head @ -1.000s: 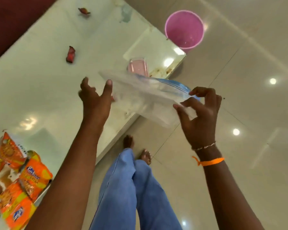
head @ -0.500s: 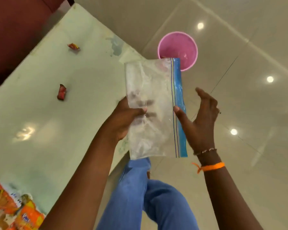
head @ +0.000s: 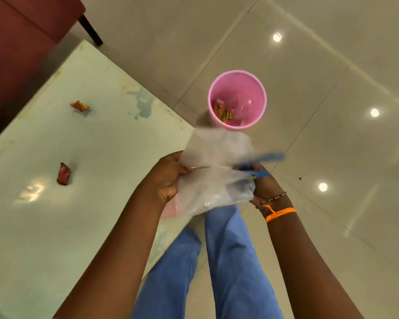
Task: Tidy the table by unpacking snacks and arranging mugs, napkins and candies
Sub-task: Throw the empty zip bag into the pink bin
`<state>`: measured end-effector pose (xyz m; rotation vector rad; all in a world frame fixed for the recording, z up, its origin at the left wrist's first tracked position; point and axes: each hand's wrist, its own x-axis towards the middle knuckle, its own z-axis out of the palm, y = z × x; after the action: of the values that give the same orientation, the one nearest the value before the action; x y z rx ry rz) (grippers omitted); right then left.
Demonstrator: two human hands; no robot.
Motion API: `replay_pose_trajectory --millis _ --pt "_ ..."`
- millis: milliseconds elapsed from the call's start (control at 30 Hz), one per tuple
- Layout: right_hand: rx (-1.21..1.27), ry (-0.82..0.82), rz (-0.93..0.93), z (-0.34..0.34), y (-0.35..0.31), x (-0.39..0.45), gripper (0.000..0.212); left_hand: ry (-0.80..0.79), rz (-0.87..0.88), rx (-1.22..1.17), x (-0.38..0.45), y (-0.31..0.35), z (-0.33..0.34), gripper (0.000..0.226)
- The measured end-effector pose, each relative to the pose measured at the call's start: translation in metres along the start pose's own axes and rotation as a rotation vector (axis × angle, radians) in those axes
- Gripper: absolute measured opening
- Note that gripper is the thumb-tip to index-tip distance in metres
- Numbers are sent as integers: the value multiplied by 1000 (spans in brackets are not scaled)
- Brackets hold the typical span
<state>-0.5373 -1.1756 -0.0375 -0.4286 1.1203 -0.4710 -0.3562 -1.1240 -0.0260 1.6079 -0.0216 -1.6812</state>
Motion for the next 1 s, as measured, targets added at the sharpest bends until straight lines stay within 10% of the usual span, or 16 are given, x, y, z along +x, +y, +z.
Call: replay_pose_trajectory --millis 333,800,1000 --pt "-128 549 -135 -64 -102 128 41 160 -9 -66 97 53 77 29" --pt "-1075 195 57 -73 -86 324 37 168 -22 160 182 47 98 25" --pt "-1037 179 182 -71 -83 326 53 177 -13 133 184 46 90 25"
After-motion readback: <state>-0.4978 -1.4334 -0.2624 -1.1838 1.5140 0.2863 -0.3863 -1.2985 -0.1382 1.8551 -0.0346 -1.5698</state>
